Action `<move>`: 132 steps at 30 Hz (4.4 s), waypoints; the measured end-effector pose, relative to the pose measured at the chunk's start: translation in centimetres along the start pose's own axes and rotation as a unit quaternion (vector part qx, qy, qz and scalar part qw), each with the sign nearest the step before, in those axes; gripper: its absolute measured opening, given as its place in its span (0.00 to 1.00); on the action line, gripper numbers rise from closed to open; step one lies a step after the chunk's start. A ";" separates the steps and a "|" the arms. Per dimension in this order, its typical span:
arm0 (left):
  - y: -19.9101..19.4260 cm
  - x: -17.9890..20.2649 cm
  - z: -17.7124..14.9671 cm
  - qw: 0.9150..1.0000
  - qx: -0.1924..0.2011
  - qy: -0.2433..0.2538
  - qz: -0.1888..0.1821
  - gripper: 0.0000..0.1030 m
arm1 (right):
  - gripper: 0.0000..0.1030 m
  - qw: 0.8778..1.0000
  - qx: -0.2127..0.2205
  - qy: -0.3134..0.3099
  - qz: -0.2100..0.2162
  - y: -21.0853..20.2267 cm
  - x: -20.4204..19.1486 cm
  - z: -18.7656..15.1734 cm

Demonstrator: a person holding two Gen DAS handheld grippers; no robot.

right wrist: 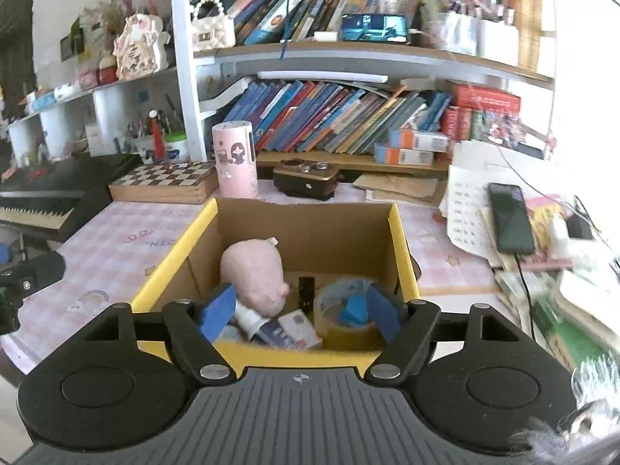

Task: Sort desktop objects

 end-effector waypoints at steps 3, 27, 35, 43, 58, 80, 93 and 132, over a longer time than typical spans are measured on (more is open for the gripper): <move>-1.5 -1.3 -1.0 1.000 -0.009 0.008 0.018 1.00 | 0.81 1.000 0.002 0.008 -0.021 -1.7 -1.6 -1.7; -11.4 -7.6 -5.9 0.995 -0.044 0.087 0.005 1.00 | 0.97 0.995 -0.024 0.019 -0.094 -12.3 -12.0 -11.4; -12.4 -8.5 -6.1 0.996 -0.041 0.084 0.005 1.00 | 0.97 0.995 -0.023 0.030 -0.094 -13.5 -13.2 -12.3; -12.8 -8.4 -7.0 0.993 -0.059 0.101 -0.017 1.00 | 0.98 0.994 -0.042 0.041 -0.091 -13.7 -13.6 -12.8; -13.1 -9.6 -7.1 0.994 -0.071 0.079 -0.008 1.00 | 1.00 0.993 -0.070 0.051 -0.080 -13.9 -14.2 -13.6; -11.9 -9.8 -7.5 0.991 -0.107 0.075 -0.016 1.00 | 1.00 0.992 -0.090 0.049 -0.073 -12.9 -14.4 -13.7; -11.5 -9.8 -7.6 0.991 -0.112 0.073 -0.022 1.00 | 1.00 0.992 -0.092 0.047 -0.072 -12.7 -14.5 -13.7; -10.9 -10.5 -7.8 0.991 -0.113 0.060 -0.023 1.00 | 1.00 0.992 -0.098 0.044 -0.070 -12.0 -15.1 -13.8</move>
Point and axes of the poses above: each gripper's, at about its wrist camera, not at the fingertips, and y roughly the way its jaws point, x to its right, z to its top, the point moved 1 cm from there along y, roughly the way its jaws point, and after that the axes turned 7 degrees about x, right-handed, at the moved point
